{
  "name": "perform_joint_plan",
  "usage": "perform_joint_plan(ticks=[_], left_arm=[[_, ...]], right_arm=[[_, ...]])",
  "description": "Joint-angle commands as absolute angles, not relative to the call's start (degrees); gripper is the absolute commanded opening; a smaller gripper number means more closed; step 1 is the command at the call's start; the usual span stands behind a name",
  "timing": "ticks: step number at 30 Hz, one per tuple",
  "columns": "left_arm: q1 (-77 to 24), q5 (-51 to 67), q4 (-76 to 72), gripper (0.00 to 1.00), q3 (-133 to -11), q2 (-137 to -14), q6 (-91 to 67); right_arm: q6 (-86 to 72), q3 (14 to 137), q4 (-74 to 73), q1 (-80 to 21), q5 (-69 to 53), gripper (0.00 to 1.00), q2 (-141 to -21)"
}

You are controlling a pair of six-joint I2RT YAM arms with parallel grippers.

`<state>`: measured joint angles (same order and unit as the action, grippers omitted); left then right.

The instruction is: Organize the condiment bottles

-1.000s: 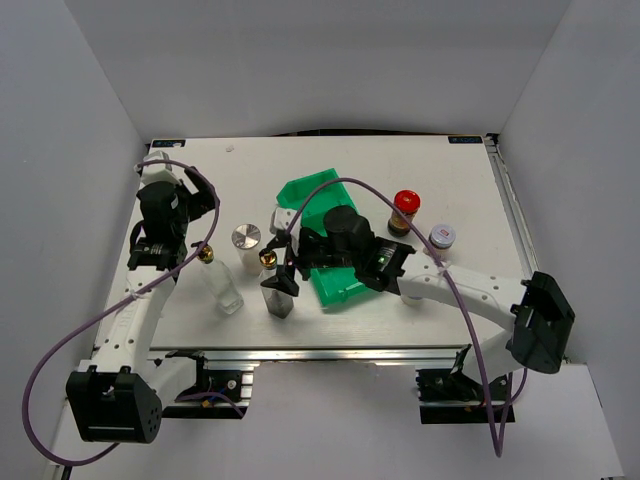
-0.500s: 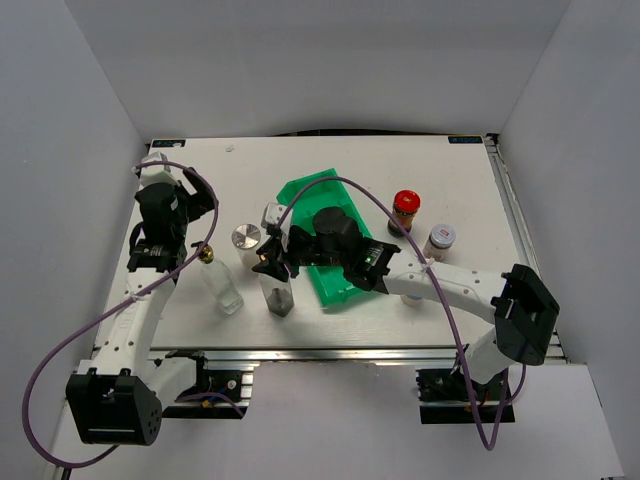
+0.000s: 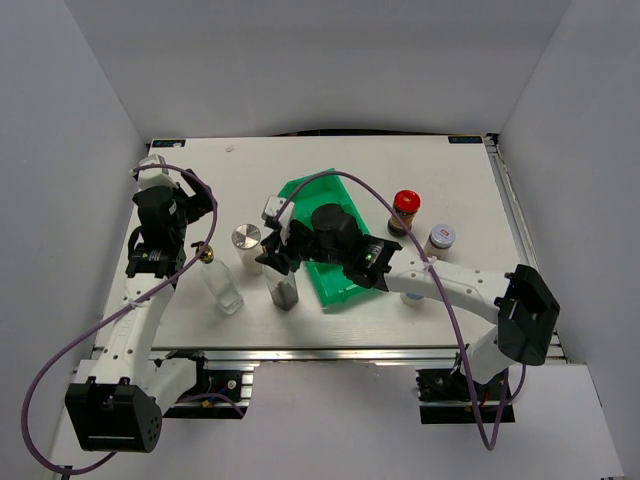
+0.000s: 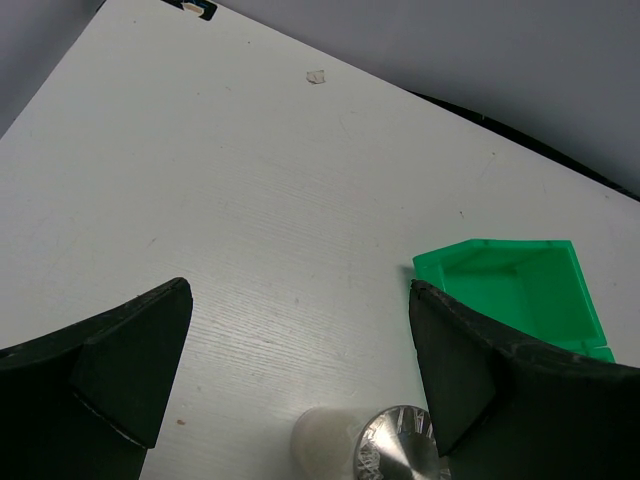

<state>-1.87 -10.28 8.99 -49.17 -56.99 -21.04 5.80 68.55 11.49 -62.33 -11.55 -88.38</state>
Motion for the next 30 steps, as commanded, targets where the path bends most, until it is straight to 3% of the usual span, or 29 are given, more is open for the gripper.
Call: perform_joint_plan(ticks=[1,14,20,30], left_arm=[[-1.67,-11.16,8.96,0.98,-49.04,-55.63,-21.27],[-1.67,-12.13,9.58,0.98,-49.39,-55.63,-21.71],[-1.67,-12.39,9.67,0.98,-49.48,-55.90,-21.80],[-1.67,-14.58,10.28,0.98,-50.01,-56.86,-21.71]], right_arm=[[6.86,75.58,13.46,-61.44,-4.06,0.00,-84.90],[0.45,85.42,10.72,-47.57,-8.61,0.00,-84.55],[-1.05,93.24,9.58,-40.44,-15.29,0.00,-90.87],[-1.93,111.35,6.06,-35.60,-12.66,0.00,-106.07]])
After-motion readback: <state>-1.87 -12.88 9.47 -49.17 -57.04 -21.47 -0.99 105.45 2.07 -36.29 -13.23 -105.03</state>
